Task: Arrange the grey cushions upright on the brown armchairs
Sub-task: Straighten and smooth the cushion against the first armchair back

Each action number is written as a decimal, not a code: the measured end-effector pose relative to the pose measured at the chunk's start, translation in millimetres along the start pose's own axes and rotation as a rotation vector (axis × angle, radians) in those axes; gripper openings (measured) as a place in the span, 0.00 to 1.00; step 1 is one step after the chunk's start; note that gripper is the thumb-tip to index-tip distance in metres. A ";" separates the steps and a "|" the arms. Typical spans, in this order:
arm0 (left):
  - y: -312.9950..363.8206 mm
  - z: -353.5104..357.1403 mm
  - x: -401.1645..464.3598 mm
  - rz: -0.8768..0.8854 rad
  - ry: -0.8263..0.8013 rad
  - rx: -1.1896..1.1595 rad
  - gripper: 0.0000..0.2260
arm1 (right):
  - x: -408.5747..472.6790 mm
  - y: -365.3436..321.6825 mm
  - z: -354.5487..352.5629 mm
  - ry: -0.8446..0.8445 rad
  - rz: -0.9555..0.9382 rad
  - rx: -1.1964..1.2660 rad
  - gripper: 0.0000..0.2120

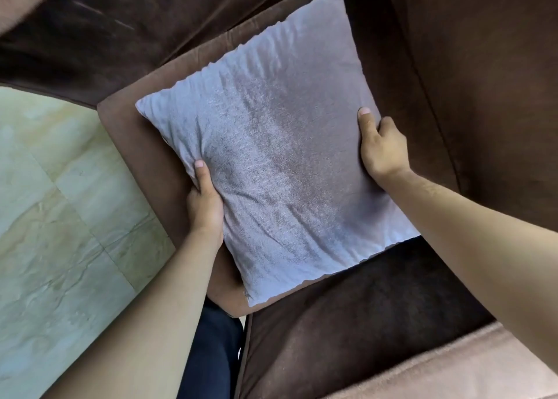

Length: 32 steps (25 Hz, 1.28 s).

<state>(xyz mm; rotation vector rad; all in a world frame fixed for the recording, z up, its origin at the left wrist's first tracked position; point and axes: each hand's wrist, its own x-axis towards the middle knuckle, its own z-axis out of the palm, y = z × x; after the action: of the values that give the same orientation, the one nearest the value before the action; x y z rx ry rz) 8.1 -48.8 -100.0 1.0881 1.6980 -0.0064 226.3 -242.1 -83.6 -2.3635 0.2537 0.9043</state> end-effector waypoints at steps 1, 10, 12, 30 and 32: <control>3.5 -2.8 -6.1 -0.034 -0.025 -0.033 0.37 | -4.4 -4.8 -7.2 -0.005 0.008 0.033 0.27; 52.4 49.4 -81.0 -0.117 -0.360 -0.454 0.27 | -103.7 -62.8 -144.2 0.274 -0.426 -0.056 0.20; 64.7 90.6 -100.7 -0.176 -0.429 -0.452 0.29 | -120.2 -73.6 -179.9 0.390 -0.506 -0.132 0.20; 127.3 119.6 -146.8 0.822 -0.409 0.473 0.08 | -114.5 -19.5 -199.2 0.606 -0.469 -0.193 0.16; 152.6 124.9 -179.9 1.491 -0.426 0.606 0.09 | -121.4 -9.2 -200.9 0.608 -0.455 -0.213 0.15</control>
<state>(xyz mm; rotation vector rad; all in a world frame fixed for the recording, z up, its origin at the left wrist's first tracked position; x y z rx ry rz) 204.9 -137.6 57.0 2.3629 0.1937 0.1878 248.5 -356.6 120.3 -2.6789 -0.1562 -0.0129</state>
